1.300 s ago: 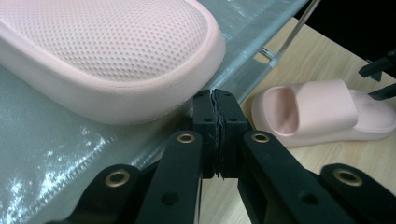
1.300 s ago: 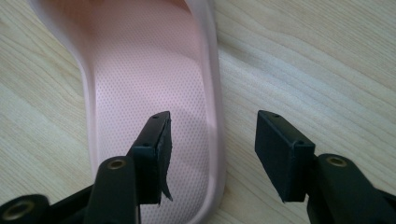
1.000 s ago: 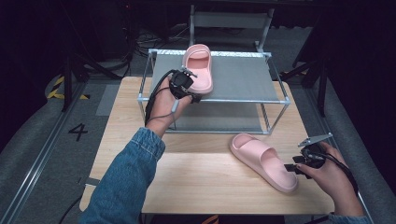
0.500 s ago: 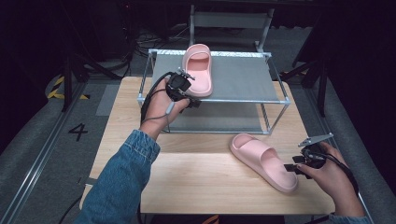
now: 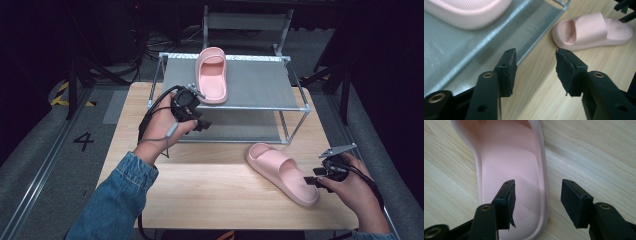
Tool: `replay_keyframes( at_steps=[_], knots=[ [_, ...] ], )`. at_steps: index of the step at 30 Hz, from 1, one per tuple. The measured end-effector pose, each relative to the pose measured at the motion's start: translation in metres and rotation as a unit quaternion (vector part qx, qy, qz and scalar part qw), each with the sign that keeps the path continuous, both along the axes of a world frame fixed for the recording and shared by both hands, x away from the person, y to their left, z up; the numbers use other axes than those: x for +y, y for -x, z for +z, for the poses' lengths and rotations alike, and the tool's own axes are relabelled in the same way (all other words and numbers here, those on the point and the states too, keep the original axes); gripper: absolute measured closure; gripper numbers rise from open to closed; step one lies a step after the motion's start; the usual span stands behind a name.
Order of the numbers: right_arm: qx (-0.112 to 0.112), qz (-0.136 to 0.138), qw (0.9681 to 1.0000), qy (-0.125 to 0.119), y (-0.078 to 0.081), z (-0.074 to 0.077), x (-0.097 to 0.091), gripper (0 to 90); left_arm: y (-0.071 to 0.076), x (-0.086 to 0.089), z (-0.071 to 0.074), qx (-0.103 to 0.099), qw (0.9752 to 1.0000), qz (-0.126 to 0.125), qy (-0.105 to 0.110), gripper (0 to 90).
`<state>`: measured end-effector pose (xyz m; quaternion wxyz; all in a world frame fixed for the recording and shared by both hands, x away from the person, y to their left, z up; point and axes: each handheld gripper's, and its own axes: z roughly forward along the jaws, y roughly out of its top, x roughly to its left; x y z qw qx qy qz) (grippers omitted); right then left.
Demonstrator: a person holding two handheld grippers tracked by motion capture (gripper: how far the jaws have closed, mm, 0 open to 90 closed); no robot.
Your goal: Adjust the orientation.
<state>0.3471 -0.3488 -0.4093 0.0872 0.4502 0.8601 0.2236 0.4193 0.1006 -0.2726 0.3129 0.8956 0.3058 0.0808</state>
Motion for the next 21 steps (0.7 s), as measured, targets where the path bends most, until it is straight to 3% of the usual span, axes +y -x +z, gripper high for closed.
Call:
replay_keyframes(
  at_steps=[5, 8, 12, 14, 21],
  knots=[
    [0.001, 0.004, 1.0000, 0.001, 0.001, 0.002, 0.006, 46.0, 0.013, 0.009, -0.008, 0.015, 0.9996, -0.003, -0.022, 41.0],
    [0.003, 0.007, 1.0000, 0.003, 0.002, 0.004, 0.010, 45.8, 0.019, 0.013, -0.018, 0.025, 0.9985, 0.003, -0.049, 39.8],
    [0.000, 0.015, 0.9999, 0.006, 0.003, 0.007, 0.019, 45.5, 0.027, 0.019, -0.032, 0.038, 0.9972, 0.005, -0.065, 36.6],
    [0.001, 0.017, 0.9998, 0.006, 0.003, 0.007, 0.022, 45.4, 0.029, 0.020, -0.036, 0.041, 0.9970, 0.004, -0.066, 36.1],
    [0.005, 0.025, 0.9996, 0.011, 0.002, 0.006, 0.032, 45.4, 0.039, 0.026, -0.068, 0.057, 0.9958, 0.003, -0.072, 35.0]
  ],
)
